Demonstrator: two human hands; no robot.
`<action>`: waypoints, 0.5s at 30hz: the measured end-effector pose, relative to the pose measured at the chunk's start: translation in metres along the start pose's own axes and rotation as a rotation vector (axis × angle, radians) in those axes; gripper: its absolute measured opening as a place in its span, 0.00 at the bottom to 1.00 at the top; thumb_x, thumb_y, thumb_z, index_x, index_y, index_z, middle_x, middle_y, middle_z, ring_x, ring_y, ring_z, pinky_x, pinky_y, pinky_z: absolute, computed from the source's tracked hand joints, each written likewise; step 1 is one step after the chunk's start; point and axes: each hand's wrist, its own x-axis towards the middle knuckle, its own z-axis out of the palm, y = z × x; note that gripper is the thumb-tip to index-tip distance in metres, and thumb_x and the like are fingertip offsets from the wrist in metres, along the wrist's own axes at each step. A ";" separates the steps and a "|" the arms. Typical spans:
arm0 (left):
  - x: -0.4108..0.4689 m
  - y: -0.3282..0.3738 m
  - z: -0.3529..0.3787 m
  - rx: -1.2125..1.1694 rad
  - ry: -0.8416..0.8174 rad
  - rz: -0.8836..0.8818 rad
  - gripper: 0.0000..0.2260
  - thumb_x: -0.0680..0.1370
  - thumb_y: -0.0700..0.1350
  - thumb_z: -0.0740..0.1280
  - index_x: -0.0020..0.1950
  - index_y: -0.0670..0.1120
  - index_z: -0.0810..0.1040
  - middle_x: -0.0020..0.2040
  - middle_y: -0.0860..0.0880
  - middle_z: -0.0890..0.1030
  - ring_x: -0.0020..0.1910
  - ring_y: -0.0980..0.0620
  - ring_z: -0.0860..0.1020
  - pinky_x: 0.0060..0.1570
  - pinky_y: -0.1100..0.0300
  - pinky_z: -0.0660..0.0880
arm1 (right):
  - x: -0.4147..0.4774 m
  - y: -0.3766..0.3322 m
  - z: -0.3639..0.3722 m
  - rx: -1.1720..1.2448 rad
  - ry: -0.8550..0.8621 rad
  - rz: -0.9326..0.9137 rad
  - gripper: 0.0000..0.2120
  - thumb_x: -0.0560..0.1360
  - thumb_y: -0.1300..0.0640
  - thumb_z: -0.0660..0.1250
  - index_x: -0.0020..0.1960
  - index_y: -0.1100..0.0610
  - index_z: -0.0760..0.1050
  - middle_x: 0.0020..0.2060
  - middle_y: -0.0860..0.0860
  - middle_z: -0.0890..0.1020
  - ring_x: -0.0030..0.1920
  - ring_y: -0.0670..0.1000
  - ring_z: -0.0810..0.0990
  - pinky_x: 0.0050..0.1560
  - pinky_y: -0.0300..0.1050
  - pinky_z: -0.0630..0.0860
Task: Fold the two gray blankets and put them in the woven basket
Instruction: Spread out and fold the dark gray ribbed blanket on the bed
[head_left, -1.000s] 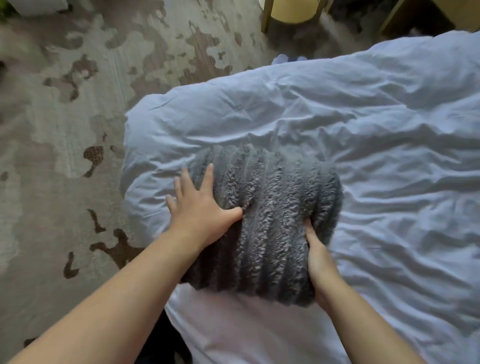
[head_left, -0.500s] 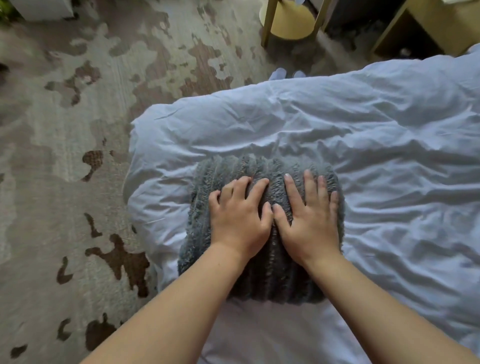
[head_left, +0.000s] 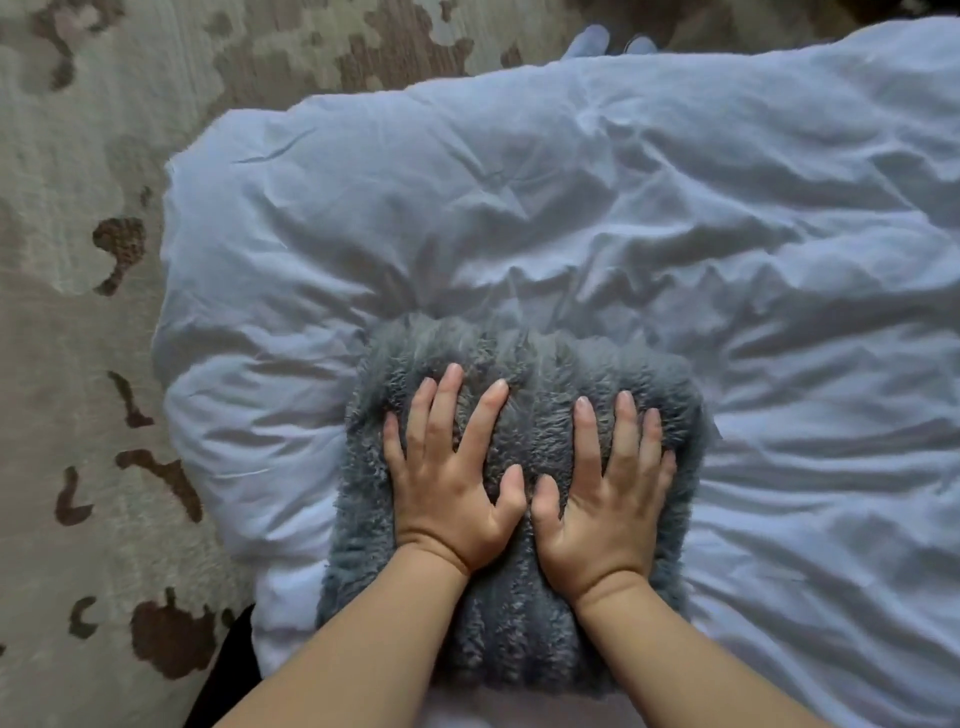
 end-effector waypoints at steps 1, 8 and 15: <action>-0.001 -0.006 0.010 -0.006 0.039 0.011 0.29 0.69 0.58 0.57 0.69 0.53 0.68 0.72 0.45 0.66 0.71 0.44 0.62 0.69 0.42 0.55 | -0.001 0.001 0.011 0.020 0.021 -0.010 0.33 0.70 0.44 0.54 0.72 0.54 0.60 0.72 0.60 0.60 0.72 0.63 0.58 0.69 0.65 0.55; 0.004 -0.017 0.065 0.029 0.123 0.026 0.25 0.76 0.62 0.45 0.66 0.52 0.67 0.68 0.45 0.64 0.66 0.43 0.65 0.64 0.45 0.60 | 0.011 0.026 0.072 0.144 0.112 -0.047 0.30 0.77 0.39 0.41 0.68 0.58 0.62 0.69 0.61 0.62 0.70 0.64 0.60 0.66 0.62 0.60; 0.002 -0.010 0.061 0.015 0.150 0.036 0.26 0.72 0.60 0.52 0.67 0.52 0.67 0.69 0.46 0.63 0.68 0.44 0.64 0.66 0.44 0.60 | 0.010 0.028 0.066 0.171 0.132 -0.052 0.30 0.77 0.40 0.44 0.70 0.57 0.61 0.70 0.60 0.61 0.71 0.63 0.59 0.69 0.63 0.59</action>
